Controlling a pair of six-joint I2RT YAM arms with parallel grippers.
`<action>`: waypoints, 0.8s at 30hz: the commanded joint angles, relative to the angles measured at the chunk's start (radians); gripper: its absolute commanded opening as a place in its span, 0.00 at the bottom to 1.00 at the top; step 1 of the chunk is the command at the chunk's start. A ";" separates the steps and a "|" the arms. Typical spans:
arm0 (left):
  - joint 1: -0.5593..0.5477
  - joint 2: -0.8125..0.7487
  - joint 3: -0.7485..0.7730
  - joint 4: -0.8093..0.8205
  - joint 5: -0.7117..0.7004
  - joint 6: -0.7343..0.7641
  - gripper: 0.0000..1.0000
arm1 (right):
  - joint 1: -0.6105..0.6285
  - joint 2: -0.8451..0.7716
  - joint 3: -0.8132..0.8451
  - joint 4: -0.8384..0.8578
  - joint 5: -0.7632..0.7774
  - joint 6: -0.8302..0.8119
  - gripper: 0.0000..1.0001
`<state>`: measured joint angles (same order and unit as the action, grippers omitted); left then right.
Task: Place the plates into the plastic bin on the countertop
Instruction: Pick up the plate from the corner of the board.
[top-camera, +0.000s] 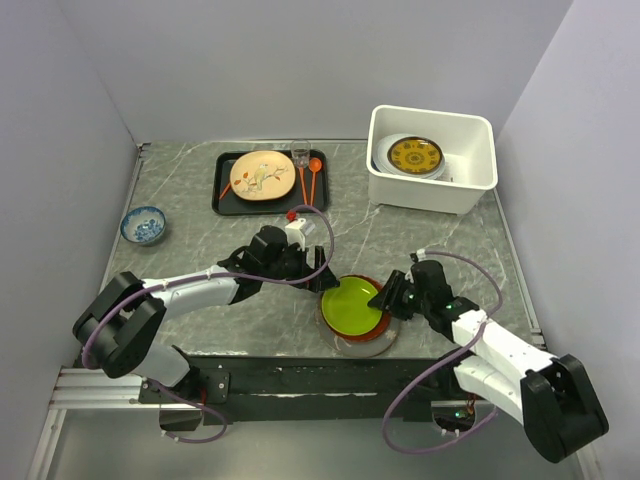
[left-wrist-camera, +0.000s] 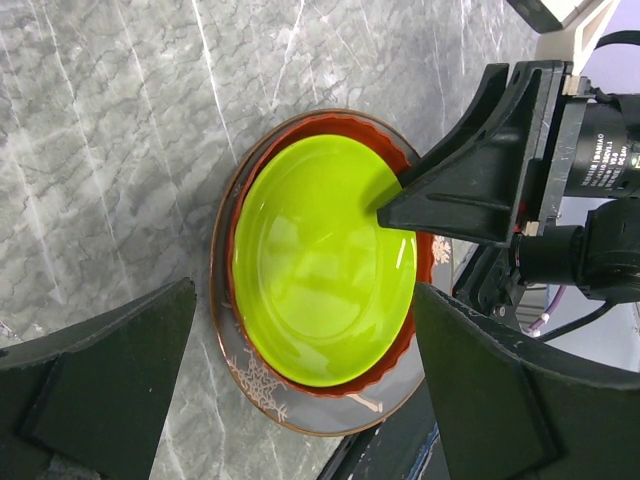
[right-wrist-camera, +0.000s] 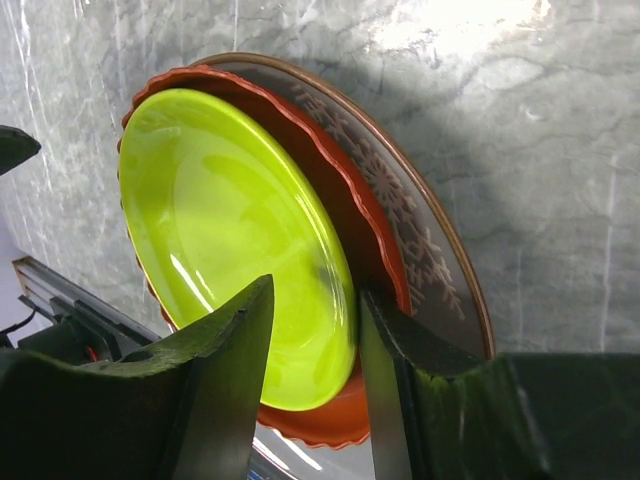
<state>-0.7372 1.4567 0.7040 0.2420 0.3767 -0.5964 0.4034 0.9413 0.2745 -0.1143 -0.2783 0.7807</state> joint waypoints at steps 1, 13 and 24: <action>-0.005 -0.038 0.015 0.016 -0.010 0.006 0.95 | 0.005 0.048 -0.012 0.019 0.013 -0.014 0.45; -0.005 -0.030 0.023 0.019 -0.022 0.015 0.97 | 0.006 -0.039 -0.009 0.002 0.017 -0.004 0.00; -0.004 -0.053 0.015 0.013 -0.113 -0.008 0.99 | 0.006 -0.111 0.034 -0.042 0.031 -0.021 0.00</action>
<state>-0.7376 1.4464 0.7040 0.2417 0.3111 -0.5976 0.4061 0.8413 0.2619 -0.1593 -0.2581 0.7742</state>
